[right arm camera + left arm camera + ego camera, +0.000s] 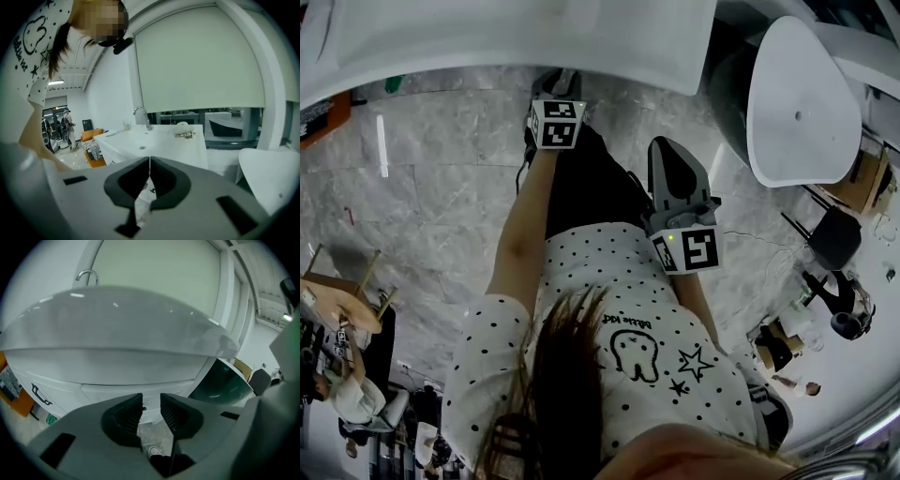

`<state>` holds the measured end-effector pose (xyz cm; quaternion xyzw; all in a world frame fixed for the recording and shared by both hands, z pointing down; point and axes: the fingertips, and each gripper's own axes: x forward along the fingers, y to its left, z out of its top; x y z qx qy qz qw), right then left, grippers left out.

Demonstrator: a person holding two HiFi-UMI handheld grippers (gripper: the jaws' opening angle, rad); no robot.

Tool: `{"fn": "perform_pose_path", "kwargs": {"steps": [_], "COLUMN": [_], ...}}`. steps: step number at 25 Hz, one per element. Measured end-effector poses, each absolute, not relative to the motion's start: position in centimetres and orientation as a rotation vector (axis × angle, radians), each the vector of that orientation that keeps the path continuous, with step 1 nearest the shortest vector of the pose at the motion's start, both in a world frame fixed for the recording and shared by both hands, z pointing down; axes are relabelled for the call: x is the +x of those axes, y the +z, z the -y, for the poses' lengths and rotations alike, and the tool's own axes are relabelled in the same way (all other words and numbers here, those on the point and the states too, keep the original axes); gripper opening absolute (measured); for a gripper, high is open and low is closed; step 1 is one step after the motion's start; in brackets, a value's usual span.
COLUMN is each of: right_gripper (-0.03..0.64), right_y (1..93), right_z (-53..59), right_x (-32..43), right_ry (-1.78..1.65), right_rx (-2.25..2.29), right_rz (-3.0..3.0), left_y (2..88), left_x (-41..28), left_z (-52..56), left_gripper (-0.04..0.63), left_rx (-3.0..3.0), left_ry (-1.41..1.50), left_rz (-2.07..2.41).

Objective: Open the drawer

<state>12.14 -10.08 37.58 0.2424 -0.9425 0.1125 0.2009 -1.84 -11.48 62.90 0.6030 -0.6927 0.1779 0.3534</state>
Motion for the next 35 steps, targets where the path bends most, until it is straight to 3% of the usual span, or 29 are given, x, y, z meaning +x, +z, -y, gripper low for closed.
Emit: {"fn": "perform_pose_path", "kwargs": {"steps": [16, 30, 35], "right_gripper": [0.015, 0.015, 0.015], "right_y": [44.2, 45.6, 45.7], "right_z": [10.1, 10.1, 10.0], "right_x": [14.3, 14.1, 13.8], "right_ry": [0.484, 0.531, 0.529], "right_rx": [0.712, 0.715, 0.708], "right_rz": [2.499, 2.445, 2.441], "left_y": [76.0, 77.7, 77.6], "left_x": [-2.4, -3.4, -3.2], "left_z": [14.3, 15.2, 15.2], "left_gripper": [0.158, 0.173, 0.141], "left_rx": [1.424, 1.385, 1.399], "left_ry": [0.496, 0.507, 0.469], "left_rz": [1.738, 1.756, 1.745]}}
